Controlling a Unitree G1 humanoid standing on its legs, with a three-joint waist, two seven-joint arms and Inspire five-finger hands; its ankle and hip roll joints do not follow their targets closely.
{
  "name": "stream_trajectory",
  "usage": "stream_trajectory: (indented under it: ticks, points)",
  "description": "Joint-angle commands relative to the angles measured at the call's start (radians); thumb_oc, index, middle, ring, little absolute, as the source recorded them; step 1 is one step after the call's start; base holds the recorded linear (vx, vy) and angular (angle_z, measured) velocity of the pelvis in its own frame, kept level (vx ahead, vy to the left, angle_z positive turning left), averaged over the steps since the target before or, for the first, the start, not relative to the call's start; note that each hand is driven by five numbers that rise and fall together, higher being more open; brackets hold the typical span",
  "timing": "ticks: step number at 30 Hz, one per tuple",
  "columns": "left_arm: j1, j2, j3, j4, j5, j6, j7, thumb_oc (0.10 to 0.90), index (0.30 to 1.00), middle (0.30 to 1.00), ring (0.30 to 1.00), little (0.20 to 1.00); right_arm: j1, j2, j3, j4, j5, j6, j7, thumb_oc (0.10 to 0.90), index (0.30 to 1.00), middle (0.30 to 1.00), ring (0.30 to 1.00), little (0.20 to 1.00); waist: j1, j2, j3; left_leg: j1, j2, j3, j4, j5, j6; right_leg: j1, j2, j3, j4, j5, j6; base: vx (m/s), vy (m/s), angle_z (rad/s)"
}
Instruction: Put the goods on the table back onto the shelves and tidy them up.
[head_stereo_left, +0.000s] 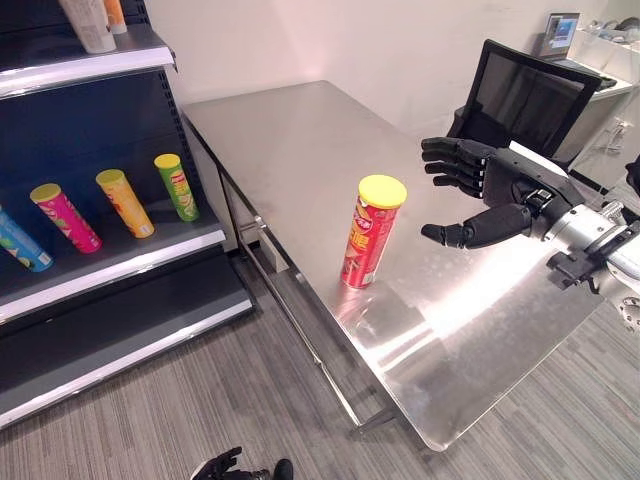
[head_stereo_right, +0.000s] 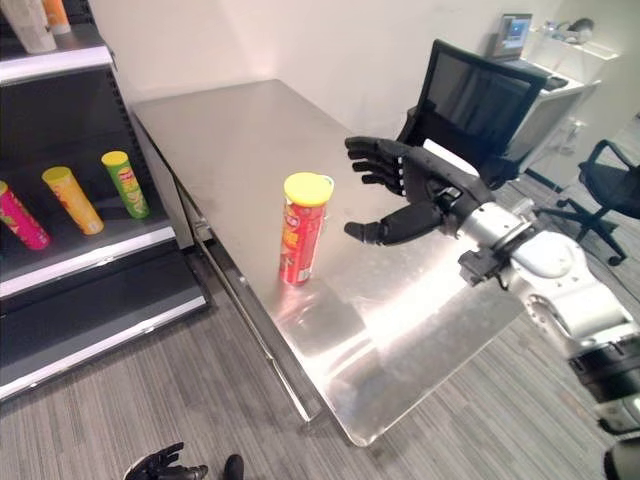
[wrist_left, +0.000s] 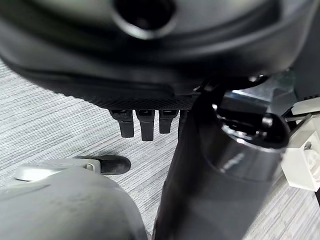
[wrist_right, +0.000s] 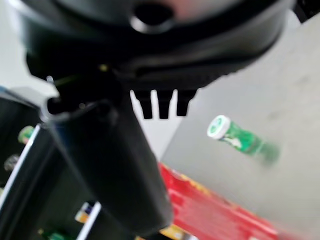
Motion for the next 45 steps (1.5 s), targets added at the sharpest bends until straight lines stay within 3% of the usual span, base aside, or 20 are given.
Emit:
stream_trajectory:
  ticks: [1,20,27,36,45]
  points:
    - [-0.021,0.003,-0.062,0.037,0.019,-0.024,-0.012,0.8,0.9,0.9,0.9,0.9,-0.186,0.002,-0.016,0.011,0.026,-0.07,-0.054,0.8,0.9,0.9,0.9,0.9,0.064,-0.008,-0.031,0.09,0.077,0.039,0.01,-0.132,-0.077,-0.022,-0.074,-0.019,0.006,0.005,0.104,0.01,-0.025,0.1]
    - [-0.028,0.008,-0.085,0.035,-0.003,-0.024,-0.009,0.8,0.9,0.9,0.9,0.9,-0.309,0.082,0.108,0.126,0.045,-0.048,-0.061,0.8,0.9,0.9,0.9,0.9,0.091,-0.008,-0.025,0.077,0.075,0.01,0.01,-0.127,-0.078,-0.015,-0.077,-0.05,0.006,-0.001,0.1,0.0,-0.005,0.04]
    - [-0.031,0.006,-0.087,0.041,-0.001,-0.025,-0.012,0.8,0.9,0.9,0.9,0.9,-0.366,0.054,0.187,0.118,0.04,-0.038,-0.044,0.8,0.9,0.9,0.9,0.9,0.097,-0.015,-0.024,0.069,0.074,0.0,0.01,-0.124,-0.079,-0.018,-0.078,-0.061,0.006,-0.003,0.1,0.0,0.002,0.07]
    - [-0.025,0.008,-0.087,0.042,0.013,-0.026,-0.017,0.8,0.9,0.9,0.9,0.9,-0.341,0.013,0.172,0.091,0.059,-0.044,-0.029,0.8,0.9,0.9,0.9,0.9,0.095,-0.02,-0.027,0.068,0.073,-0.005,0.01,-0.126,-0.081,-0.018,-0.078,-0.067,0.006,-0.005,0.102,0.0,-0.001,0.03]
    - [-0.032,0.013,-0.09,0.027,0.008,-0.029,-0.017,0.8,0.9,0.9,0.9,0.9,-0.402,-0.007,0.249,0.095,0.052,-0.031,-0.012,0.8,0.9,0.9,0.9,0.9,0.088,-0.021,-0.03,0.076,0.076,0.007,0.01,-0.131,-0.081,-0.016,-0.078,-0.055,0.006,-0.003,0.102,0.0,0.0,0.0]
